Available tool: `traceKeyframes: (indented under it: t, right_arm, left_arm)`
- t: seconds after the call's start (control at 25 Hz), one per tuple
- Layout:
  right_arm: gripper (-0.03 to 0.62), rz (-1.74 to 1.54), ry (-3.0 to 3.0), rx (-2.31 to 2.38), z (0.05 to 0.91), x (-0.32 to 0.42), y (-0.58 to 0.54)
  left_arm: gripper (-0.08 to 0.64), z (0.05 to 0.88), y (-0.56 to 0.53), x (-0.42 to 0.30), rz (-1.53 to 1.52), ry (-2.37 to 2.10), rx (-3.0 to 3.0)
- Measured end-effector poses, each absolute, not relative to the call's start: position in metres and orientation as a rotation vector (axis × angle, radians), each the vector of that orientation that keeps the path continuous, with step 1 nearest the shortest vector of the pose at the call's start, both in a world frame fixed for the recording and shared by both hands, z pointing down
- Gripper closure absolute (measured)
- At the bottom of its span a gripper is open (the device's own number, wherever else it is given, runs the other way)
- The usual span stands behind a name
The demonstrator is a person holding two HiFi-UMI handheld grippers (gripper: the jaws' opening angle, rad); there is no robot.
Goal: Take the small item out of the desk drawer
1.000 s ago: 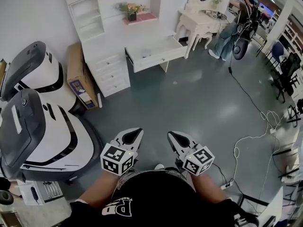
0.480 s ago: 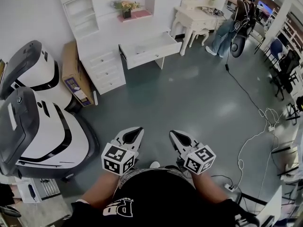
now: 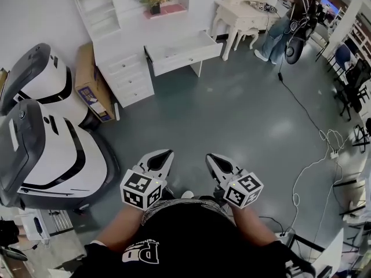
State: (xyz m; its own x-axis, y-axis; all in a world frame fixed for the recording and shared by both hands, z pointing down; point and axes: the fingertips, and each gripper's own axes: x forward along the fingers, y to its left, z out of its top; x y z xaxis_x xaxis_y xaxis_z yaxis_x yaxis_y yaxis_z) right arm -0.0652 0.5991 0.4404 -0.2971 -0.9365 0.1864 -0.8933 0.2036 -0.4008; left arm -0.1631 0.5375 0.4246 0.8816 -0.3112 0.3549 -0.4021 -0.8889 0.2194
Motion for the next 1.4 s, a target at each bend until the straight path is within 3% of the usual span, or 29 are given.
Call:
traceKeyframes:
  t: [0.56, 1.4]
  right_arm:
    - [0.583, -0.754, 2.337, -1.811, 0.456, -0.054, 0.543]
    - [0.583, -0.758, 2.408, -1.886, 0.434, -0.021, 0.344]
  left_arm:
    - [0.545, 0.438, 0.483, -0.156, 0.470, -0.529, 2.725]
    - [0.545, 0.414, 0.268, -0.114, 0.392, -0.499, 2.727]
